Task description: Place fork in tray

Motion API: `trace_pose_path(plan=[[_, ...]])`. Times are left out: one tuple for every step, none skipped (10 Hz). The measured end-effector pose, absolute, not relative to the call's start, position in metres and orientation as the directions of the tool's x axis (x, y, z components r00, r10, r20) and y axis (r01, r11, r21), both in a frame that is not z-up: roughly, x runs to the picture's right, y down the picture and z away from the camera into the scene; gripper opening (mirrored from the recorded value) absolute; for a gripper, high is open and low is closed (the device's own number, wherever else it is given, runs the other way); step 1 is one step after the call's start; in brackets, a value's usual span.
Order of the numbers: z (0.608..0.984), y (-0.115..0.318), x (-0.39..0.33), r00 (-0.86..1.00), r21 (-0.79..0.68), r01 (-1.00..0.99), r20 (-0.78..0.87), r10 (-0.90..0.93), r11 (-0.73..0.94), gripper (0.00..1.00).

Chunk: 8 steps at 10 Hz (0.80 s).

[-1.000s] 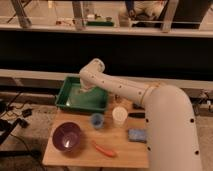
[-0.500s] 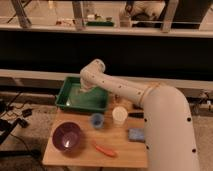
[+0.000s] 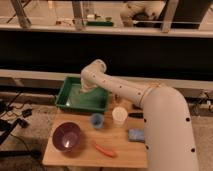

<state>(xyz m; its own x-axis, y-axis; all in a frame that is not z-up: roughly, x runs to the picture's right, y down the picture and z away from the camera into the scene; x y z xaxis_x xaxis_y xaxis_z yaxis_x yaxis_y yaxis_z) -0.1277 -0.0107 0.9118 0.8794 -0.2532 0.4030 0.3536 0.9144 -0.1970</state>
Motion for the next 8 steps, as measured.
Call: trace_pose_path(plan=[[0.9117,-0.0106,-0.127,0.88,-0.198,0.352,0.403,-0.252,0.915,0.02],[0.9118,-0.0104,-0.1273,0.88,-0.198,0.353,0.403,-0.252,0.914,0.07],[0.9118,-0.0104,-0.1275,0.88,-0.198,0.353,0.403,-0.252,0.914,0.18],[0.9118,-0.0105,-0.1273,0.88,-0.198,0.353,0.403,-0.252,0.914,0.27],[0.9118,-0.0105,-0.1273,0.88,-0.198,0.353,0.403,-0.252,0.914,0.37],[0.9118,-0.0105,-0.1276,0.879,-0.198,0.354,0.403,-0.253,0.914,0.57],[0.9119,-0.0106,-0.1276,0.88,-0.198,0.354,0.403,-0.253,0.914,0.67],[0.9119,-0.0106,-0.1278,0.879,-0.197,0.354,0.403,-0.254,0.914,0.77]])
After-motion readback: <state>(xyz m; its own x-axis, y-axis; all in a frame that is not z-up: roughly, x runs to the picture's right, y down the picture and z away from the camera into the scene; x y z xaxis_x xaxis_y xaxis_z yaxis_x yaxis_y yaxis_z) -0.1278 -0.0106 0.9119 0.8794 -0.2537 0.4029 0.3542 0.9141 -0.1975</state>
